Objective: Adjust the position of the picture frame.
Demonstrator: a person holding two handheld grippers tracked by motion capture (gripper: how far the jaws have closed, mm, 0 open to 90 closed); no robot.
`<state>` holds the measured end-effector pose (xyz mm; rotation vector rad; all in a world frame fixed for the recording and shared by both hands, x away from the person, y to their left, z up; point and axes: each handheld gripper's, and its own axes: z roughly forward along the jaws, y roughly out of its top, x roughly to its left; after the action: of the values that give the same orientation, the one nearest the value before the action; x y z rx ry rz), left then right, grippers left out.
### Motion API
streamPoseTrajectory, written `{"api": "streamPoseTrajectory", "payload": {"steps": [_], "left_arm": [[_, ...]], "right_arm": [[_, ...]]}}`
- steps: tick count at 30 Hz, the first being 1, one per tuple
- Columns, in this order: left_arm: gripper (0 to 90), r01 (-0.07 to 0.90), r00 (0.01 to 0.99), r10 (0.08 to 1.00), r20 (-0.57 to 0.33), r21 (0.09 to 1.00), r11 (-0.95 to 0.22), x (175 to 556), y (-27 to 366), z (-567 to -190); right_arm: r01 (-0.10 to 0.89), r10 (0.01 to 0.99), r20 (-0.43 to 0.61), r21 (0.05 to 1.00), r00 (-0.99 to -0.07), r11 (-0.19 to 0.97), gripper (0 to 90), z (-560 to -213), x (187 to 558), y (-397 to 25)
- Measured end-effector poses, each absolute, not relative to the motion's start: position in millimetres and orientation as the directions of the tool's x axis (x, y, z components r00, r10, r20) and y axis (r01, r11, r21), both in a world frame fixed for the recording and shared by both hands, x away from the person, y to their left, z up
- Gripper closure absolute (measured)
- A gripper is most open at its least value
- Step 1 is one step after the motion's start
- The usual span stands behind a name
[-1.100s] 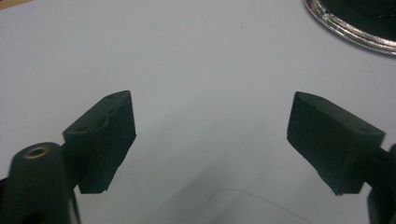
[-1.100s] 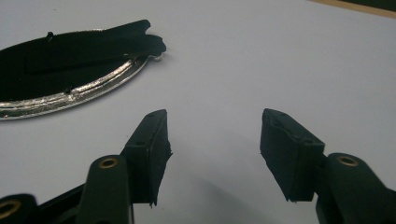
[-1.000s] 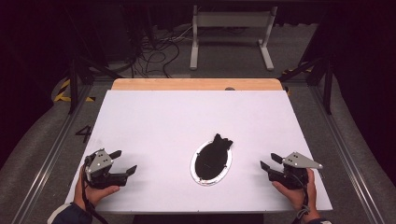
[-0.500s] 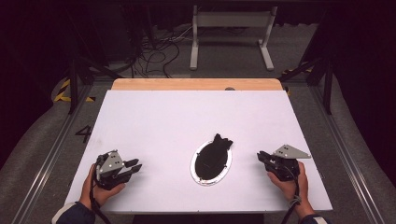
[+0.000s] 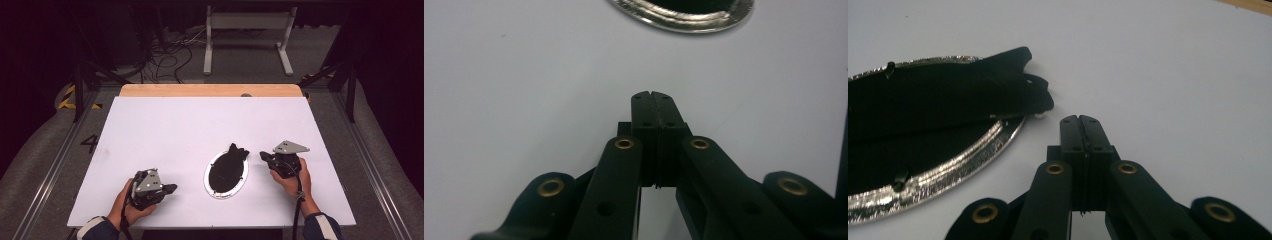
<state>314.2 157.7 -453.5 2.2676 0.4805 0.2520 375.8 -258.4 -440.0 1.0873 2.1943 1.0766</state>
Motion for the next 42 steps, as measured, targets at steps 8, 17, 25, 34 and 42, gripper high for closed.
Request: {"api": "streamPoseTrajectory", "payload": {"steps": [8, 17, 25, 34, 42], "left_arm": [[89.9, 0.212, 0.955, 0.294, -0.022, 0.747, -0.630, 308, 103, -455], [89.1, 0.160, 0.978, 0.206, -0.031, 0.746, -0.646, 306, 53, -455], [86.7, 0.160, 0.976, 0.219, -0.012, 0.725, -0.670, 310, 22, -463], [88.5, 0.152, 0.969, 0.246, 0.025, 0.722, -0.675, 308, 13, -464], [90.0, 0.157, 0.975, 0.224, 0.004, 0.704, -0.693, 317, 24, -461]], "right_arm": [[0.444, 0.805, -0.045, 0.815, -0.592, 0.372, 90.0, -437, 396, -238], [0.484, 0.809, 0.004, 0.803, -0.588, 0.347, 90.0, -444, 416, -216], [0.498, 0.807, -0.031, 0.773, -0.590, 0.393, 90.0, -447, 419, -209], [0.498, 0.808, -0.033, 0.773, -0.588, 0.393, 90.0, -451, 423, -210], [0.514, 0.801, -0.013, 0.761, -0.599, 0.397, 90.0, -452, 426, -209]]}}
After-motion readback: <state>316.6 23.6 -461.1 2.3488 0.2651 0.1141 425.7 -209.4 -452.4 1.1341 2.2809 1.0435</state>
